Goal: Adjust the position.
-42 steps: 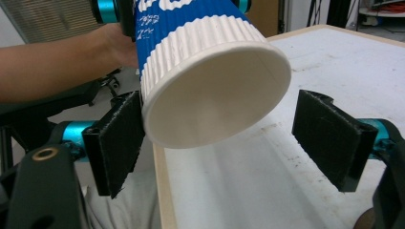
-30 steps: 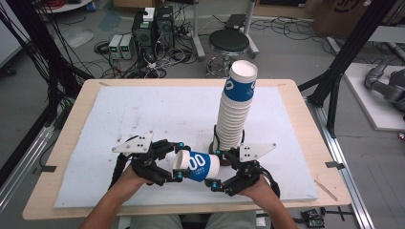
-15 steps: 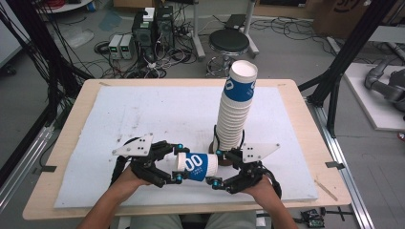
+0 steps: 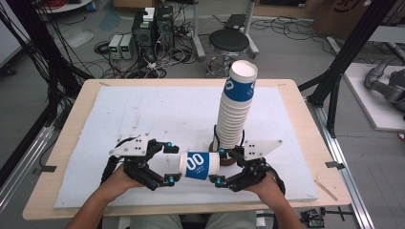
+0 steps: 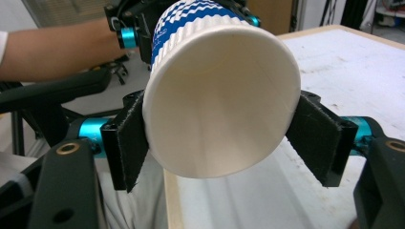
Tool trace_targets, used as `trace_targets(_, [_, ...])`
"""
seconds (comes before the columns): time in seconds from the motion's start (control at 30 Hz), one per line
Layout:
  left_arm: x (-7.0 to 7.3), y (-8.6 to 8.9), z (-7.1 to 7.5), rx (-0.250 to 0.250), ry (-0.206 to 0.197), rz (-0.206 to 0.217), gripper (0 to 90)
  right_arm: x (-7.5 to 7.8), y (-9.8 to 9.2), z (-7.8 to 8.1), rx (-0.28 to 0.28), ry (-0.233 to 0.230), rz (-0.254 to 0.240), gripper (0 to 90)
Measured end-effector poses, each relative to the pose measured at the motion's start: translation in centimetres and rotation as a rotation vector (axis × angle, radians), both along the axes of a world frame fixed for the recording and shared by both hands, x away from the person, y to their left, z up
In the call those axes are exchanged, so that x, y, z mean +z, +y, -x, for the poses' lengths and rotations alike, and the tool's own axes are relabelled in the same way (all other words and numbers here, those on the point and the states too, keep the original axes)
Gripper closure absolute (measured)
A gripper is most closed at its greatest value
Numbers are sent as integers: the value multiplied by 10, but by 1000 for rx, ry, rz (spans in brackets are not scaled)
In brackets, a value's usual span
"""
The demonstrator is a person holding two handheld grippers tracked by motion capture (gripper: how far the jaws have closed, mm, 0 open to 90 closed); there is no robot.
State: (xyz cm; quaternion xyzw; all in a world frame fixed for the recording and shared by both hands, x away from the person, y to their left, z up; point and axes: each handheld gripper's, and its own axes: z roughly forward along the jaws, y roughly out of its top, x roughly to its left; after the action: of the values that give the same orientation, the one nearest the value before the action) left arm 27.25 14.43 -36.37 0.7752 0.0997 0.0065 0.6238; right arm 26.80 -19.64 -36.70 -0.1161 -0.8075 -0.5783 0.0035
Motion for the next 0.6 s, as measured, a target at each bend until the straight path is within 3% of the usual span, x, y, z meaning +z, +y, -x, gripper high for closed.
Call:
trace_targets(0.07, [5, 4, 0, 8, -7, -11, 151, 7, 0, 0, -6, -20, 64, 271])
trace_targets(0.1, [8, 5, 1, 9, -12, -18, 151, 7, 0, 0, -6, -20, 64, 271])
trace_targets(0.3, [21, 1, 2, -10, -28, -76, 151, 18, 9, -4, 4, -58, 200, 271])
trace_targets(0.6, [25, -17, -4, -39, -6, -227, 153, 30, 28, -8, 45, -99, 371, 271])
